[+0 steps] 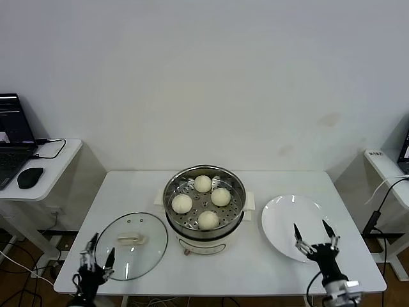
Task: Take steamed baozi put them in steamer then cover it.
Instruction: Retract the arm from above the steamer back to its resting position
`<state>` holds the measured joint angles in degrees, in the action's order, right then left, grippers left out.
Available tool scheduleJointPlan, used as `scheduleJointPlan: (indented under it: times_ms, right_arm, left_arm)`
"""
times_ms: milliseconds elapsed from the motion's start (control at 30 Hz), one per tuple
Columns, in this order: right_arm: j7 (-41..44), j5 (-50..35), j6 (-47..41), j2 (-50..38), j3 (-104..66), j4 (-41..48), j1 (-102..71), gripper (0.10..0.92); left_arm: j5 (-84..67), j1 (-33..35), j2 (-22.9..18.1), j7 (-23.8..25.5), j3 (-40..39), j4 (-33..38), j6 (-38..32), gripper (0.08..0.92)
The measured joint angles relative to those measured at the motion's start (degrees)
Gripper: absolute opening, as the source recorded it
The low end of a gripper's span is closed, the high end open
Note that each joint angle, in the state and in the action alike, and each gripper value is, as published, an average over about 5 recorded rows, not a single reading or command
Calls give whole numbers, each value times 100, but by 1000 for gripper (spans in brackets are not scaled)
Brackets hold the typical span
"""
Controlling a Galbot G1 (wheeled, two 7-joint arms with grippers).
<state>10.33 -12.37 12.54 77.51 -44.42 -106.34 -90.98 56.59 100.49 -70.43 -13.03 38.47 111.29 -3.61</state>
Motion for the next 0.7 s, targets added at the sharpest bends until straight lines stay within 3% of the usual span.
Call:
scheduleJointPlan:
  times_ms: [233,700]
  right_arm:
    - [-71,199,157,287,-137,85,-259,823]
    - [-103,451,306,607,-261,178,-559,823]
  left_arm:
    - [1177,-187,21,14,-184,-309,-44,823]
    - [1742,-1054,194,45,-473,-1190,-124,823]
